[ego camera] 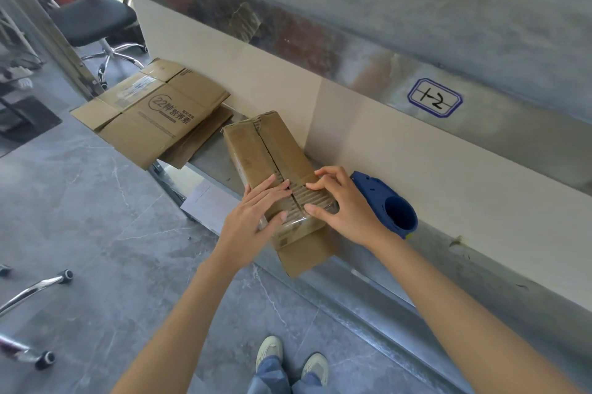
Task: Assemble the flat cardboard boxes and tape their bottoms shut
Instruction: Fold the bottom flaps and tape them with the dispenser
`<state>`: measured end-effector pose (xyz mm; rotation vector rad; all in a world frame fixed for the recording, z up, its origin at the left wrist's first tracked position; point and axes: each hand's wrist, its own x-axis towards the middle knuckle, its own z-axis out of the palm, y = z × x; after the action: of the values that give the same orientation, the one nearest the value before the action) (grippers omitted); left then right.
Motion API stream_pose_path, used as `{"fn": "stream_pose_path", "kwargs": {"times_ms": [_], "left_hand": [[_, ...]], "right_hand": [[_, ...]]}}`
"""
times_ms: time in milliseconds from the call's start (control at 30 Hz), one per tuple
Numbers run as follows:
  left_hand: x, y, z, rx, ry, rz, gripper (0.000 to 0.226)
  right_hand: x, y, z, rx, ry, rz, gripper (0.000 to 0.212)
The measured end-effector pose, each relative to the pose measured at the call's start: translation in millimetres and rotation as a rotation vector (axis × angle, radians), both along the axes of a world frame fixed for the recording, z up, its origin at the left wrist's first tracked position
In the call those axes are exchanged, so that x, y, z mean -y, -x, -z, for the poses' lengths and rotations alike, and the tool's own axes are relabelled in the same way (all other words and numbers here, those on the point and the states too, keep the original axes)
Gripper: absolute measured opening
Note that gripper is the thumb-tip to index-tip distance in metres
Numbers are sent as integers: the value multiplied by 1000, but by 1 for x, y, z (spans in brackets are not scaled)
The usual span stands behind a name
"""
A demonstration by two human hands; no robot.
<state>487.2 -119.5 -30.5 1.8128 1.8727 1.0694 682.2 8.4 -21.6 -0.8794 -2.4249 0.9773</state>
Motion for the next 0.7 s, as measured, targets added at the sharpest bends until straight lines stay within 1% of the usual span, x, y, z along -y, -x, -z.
{"fn": "stream_pose_path", "kwargs": {"times_ms": [167,300,433,467,600,700], "left_hand": [[0,3,0,-34,-3,13,36],[-1,0,1,-26,-18,6,34],[1,1,-2,-7,-2,27,33],[2,2,-3,-6,2,36,33],[5,5,-7,-74,29,68,38],[5,3,-7,-80,31,44,41]], "right_hand": [[-7,-5,-3,39,-54,17,27],[-5,0,1,1,-60,55,17],[-10,5,-8,12,-104,70,15],[-11,6,-11,29,-106,59,15],[-9,-4,-18,104,-104,-4,28],[-4,-8,-15,106,-74,-3,30]]}}
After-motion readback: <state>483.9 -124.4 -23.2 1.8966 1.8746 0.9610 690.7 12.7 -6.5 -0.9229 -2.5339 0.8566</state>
